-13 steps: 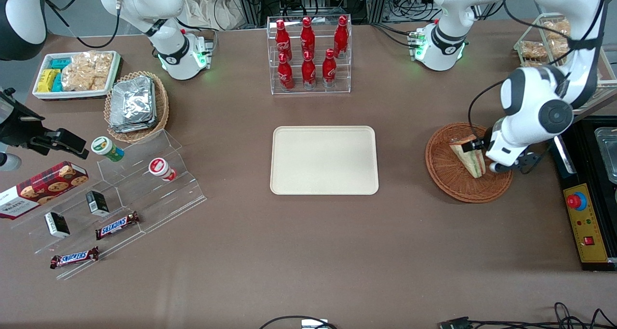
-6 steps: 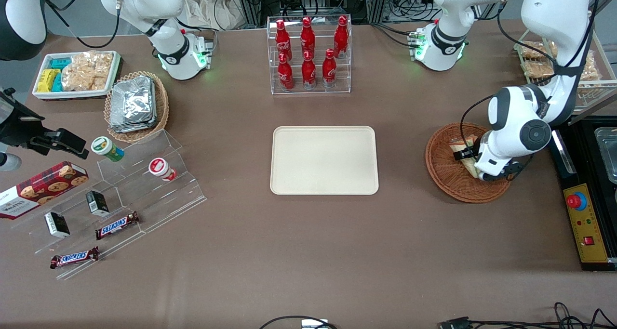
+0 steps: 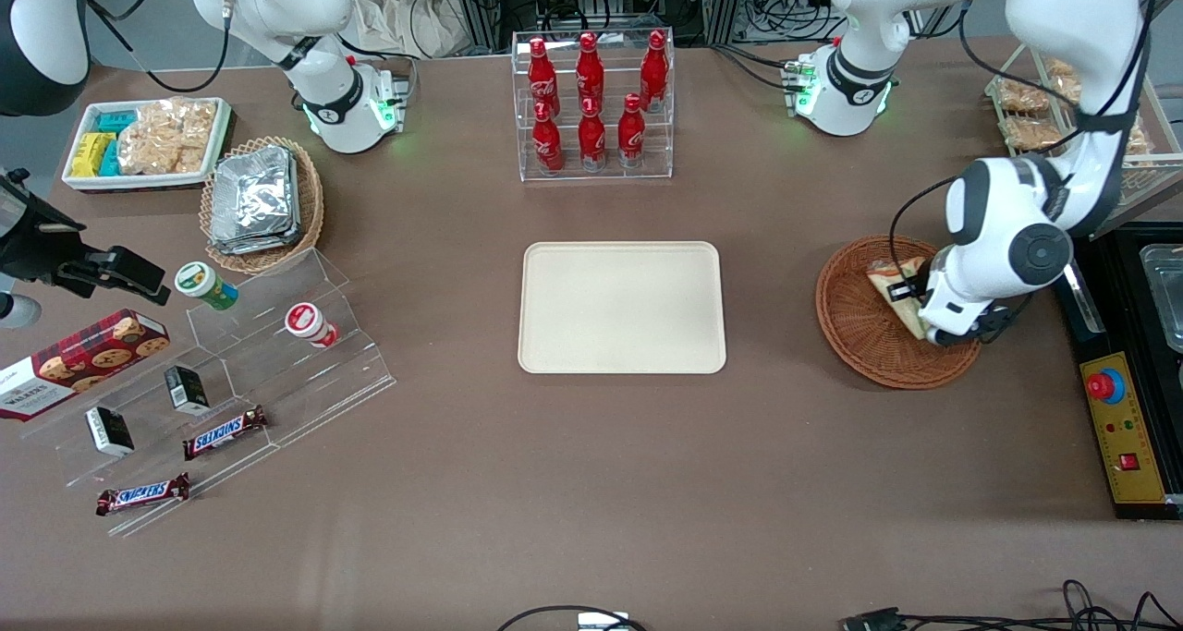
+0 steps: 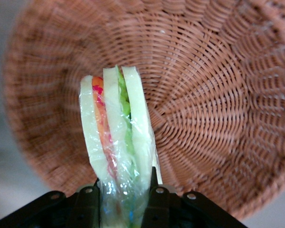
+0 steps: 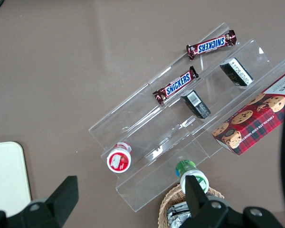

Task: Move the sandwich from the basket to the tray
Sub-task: 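Lift the sandwich out of the basket with the left gripper, then carry the held sandwich over the cream tray with the left gripper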

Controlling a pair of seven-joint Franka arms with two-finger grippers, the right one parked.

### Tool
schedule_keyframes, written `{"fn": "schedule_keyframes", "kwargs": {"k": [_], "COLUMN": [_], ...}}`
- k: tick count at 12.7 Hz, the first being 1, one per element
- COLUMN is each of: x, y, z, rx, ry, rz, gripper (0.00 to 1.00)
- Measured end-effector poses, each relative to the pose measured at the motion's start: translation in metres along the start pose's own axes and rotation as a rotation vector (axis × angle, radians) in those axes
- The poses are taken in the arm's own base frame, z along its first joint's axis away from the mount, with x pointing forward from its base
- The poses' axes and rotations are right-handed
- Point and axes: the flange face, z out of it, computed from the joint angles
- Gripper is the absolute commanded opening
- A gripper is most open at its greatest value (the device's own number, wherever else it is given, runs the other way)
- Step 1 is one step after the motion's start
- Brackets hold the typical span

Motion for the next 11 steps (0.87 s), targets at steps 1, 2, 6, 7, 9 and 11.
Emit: {"fn": "schedule_keyframes", "kwargs": {"k": [1, 2, 6, 7, 9, 11], "x": [-0.005, -0.011, -0.041, -0.047, -0.057, -0.062], "y": [-0.005, -0.011, -0.036, -0.041, -0.041, -0.012], "z": [-0.037, -0.080, -0.240, -0.269, -0.308, -0.328], "rx": [0.018, 0.033, 0.047, 0.042, 0.027, 0.005], "ry": [-0.003, -0.008, -0.015, -0.003, 0.019, 0.032], "rz": [0.001, 0.008, 0.089, 0.107, 0.132, 0.170], "gripper": [0.03, 0.03, 0.03, 0.03, 0.03, 0.03]}}
